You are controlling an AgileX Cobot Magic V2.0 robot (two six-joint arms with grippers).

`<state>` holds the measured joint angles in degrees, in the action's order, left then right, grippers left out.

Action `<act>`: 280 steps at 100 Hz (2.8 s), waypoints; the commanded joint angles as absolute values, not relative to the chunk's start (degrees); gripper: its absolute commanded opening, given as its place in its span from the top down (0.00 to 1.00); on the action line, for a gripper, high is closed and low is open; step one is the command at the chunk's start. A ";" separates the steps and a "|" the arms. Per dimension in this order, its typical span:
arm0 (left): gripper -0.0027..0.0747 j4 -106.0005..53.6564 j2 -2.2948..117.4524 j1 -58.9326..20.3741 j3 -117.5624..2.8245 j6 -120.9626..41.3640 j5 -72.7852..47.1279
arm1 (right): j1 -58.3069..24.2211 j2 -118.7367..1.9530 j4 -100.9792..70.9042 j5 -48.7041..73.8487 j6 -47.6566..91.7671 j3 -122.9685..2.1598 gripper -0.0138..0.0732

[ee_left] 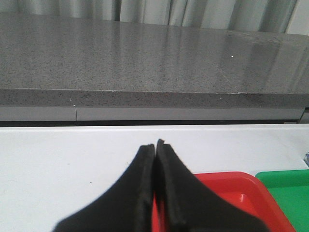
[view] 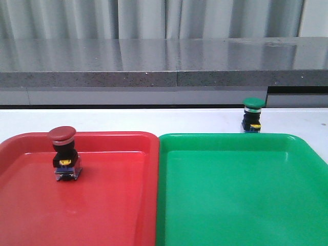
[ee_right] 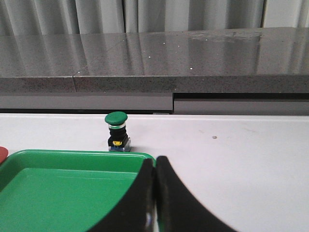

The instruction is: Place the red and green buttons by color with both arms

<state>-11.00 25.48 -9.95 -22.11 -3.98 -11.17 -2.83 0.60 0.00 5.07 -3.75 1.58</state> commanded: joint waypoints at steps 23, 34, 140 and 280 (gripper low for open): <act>0.99 -8.41 25.68 -9.82 -23.70 -3.66 -6.23 | -2.76 1.81 0.00 0.42 -3.60 0.70 0.92; 0.99 -2.61 24.31 -9.82 -22.50 -3.55 -6.08 | -2.76 1.81 0.00 0.42 -3.60 0.70 0.92; 0.99 1.18 -1.95 -1.29 2.51 1.22 1.61 | -2.76 1.81 0.00 0.42 -3.60 0.70 0.92; 0.99 1.18 -1.96 -1.29 2.51 1.22 1.61 | -2.76 -0.34 0.00 4.74 -3.60 -9.08 0.92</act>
<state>1.20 -0.28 -1.24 0.11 0.55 -3.26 -2.83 0.60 0.00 3.97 -3.75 -3.02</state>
